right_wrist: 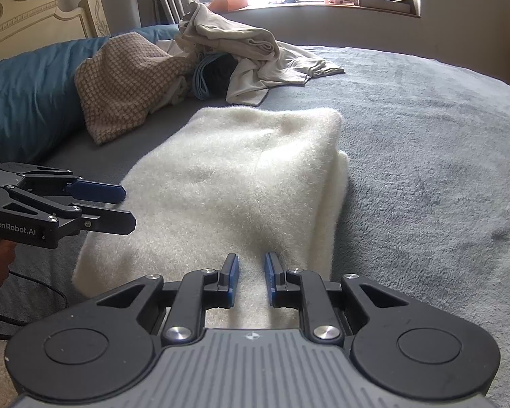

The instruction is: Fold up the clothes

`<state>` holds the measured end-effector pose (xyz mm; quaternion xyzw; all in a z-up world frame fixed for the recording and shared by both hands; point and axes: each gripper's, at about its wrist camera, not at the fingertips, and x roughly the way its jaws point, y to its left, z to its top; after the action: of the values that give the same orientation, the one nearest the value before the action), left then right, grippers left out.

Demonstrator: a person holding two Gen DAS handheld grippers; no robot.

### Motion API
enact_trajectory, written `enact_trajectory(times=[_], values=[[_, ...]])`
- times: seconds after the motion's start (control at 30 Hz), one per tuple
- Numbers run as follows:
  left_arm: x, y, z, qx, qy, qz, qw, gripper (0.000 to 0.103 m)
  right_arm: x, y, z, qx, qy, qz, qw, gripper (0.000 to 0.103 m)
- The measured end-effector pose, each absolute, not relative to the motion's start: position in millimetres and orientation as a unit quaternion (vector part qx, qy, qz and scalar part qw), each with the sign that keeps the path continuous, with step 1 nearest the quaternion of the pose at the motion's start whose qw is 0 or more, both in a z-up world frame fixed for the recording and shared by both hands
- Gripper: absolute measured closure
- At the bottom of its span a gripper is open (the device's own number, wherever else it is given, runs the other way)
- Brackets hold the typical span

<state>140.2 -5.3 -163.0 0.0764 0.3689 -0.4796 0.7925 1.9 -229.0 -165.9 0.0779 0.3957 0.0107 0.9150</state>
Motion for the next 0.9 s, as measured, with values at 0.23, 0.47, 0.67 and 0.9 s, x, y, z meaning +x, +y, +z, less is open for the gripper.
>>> enact_trajectory(times=[0.23,0.47,0.67,0.9], values=[[140.4,-5.4,-163.3,0.076,0.370,-0.479,0.792,0.049,2.0,-229.7,-165.9,0.077,0.396,0.011,0.915,0.085],[140.6,-4.9,-163.6,0.075,0.370,-0.479,0.792,0.049,2.9,-230.2,-166.3,0.078,0.396,0.011,0.915,0.085],[140.0,-4.7,-163.9,0.075,0.370,-0.479,0.792,0.049,2.0,-230.0,-166.8,0.078,0.395,0.010,0.915,0.085],[139.8,-4.7,-165.2,0.073,0.370,-0.479,0.793,0.048,1.3,-230.0,-167.3,0.079,0.395,0.010,0.915,0.085]])
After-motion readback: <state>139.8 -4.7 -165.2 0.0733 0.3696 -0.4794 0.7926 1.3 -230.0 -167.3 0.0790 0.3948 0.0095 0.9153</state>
